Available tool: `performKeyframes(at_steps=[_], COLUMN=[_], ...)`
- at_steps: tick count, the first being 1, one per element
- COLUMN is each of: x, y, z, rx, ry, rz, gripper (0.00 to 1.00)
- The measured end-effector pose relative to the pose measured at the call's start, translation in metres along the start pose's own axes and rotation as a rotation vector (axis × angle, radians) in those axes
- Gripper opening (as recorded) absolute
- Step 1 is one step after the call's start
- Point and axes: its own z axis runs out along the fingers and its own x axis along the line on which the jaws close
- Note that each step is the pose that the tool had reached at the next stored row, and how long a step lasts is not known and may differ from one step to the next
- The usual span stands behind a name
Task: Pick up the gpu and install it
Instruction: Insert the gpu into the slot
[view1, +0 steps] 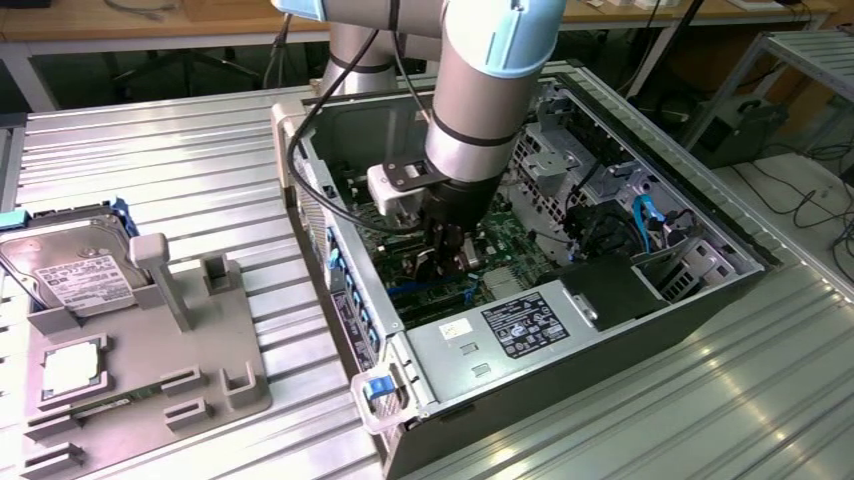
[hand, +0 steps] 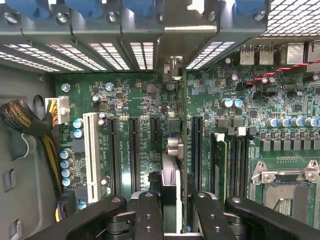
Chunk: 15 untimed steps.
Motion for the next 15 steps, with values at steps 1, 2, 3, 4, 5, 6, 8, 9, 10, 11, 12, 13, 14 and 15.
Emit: performKeyframes(at_steps=[1, 2, 3, 4, 5, 6, 8, 9, 10, 11, 12, 13, 14, 15], x=[-0.0001, -0.0001, -0.0001, -0.0001, -0.0004, -0.0011, -0.0018, -0.0018, -0.0019, -0.0019, -0.0018, -0.0018, -0.0017, -0.0017], y=[0.0000, 0.0000, 0.0000, 0.0000, 0.0000, 0.0001, 0.0000, 0.0002, 0.0013, 0.0016, 0.0017, 0.0018, 0.0018, 0.0018], z=[-0.0006, -0.0010, -0.0010, -0.0012, -0.0012, -0.0013, -0.0011, -0.0011, -0.0007, -0.0002, 0.0006, 0.0020, 0.0025, 0.0025], rx=[0.0001, 0.0002, 0.0002, 0.0001, 0.0001, 0.0000, 0.0001, 0.0000, 0.0001, 0.0001, 0.0002, -0.0001, -0.0002, -0.0001], ry=[-0.0003, -0.0006, -0.0005, -0.0002, -0.0002, 0.0001, -0.0002, -0.0001, -0.0003, -0.0003, -0.0003, 0.0001, 0.0003, 0.0002], rz=[0.000, 0.000, 0.000, 0.000, 0.000, 0.000, 0.000, 0.000, 0.000, 0.000, 0.000, 0.000, 0.000, 0.000], gripper=[0.28, 0.28, 0.28, 0.28, 0.28, 0.28, 0.28, 0.28, 0.28, 0.28, 0.28, 0.28, 0.28, 0.28])
